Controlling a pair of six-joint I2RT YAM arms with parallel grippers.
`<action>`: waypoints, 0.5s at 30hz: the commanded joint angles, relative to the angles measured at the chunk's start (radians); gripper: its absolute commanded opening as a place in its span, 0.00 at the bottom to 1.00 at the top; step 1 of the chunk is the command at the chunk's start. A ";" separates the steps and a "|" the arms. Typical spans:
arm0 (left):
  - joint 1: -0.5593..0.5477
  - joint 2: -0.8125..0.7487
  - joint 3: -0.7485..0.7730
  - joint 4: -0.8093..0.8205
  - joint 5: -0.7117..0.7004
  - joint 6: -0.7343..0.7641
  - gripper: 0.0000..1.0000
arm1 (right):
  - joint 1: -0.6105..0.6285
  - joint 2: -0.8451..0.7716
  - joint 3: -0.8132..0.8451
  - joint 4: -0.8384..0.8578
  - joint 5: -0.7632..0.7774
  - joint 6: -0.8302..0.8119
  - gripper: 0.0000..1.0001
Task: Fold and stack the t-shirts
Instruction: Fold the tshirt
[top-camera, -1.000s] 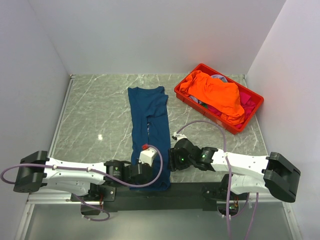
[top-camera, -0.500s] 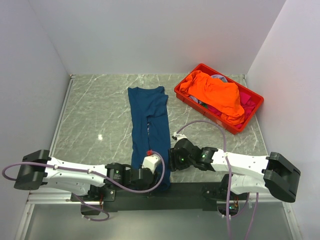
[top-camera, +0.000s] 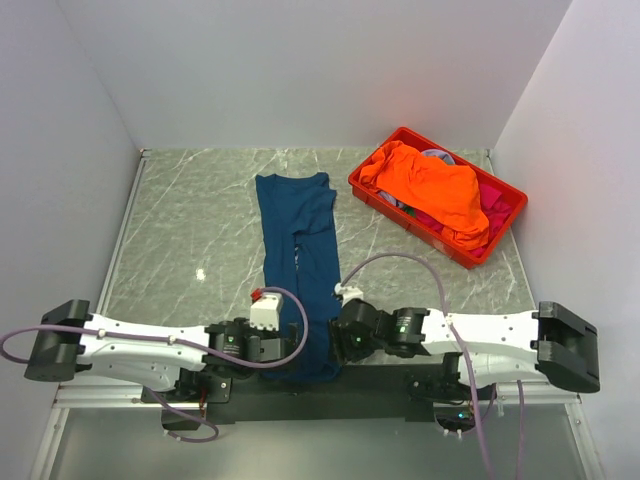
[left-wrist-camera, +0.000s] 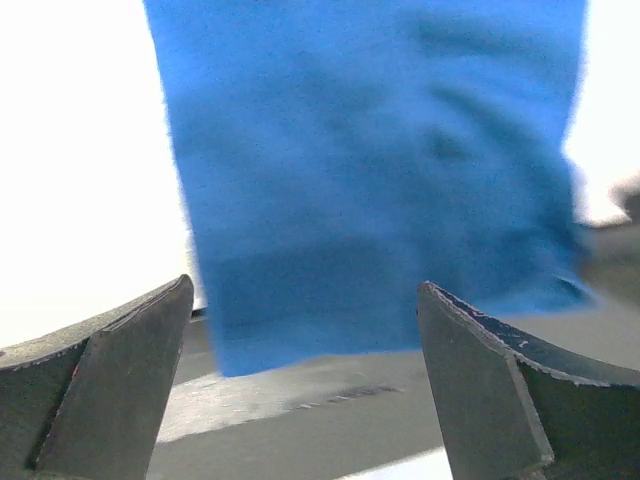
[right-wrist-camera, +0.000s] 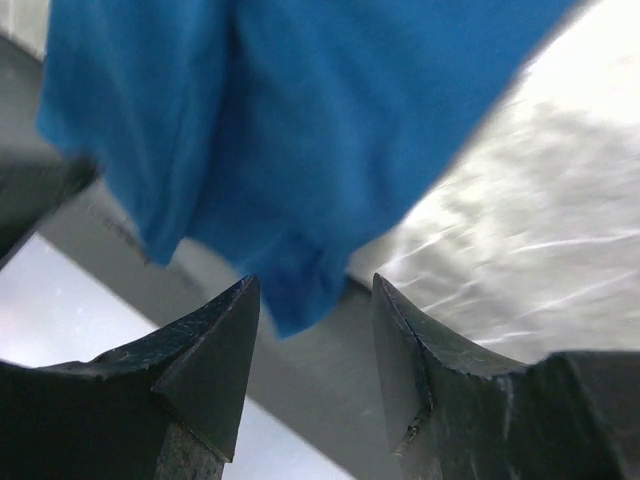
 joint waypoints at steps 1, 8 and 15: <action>0.003 0.030 -0.019 -0.121 -0.018 -0.186 0.99 | 0.062 0.031 0.052 0.003 0.045 0.080 0.56; 0.003 -0.008 -0.093 -0.055 0.034 -0.220 0.93 | 0.107 0.086 0.040 0.036 0.023 0.141 0.56; 0.001 -0.065 -0.142 0.003 0.059 -0.216 0.83 | 0.122 0.014 0.031 0.035 0.046 0.168 0.56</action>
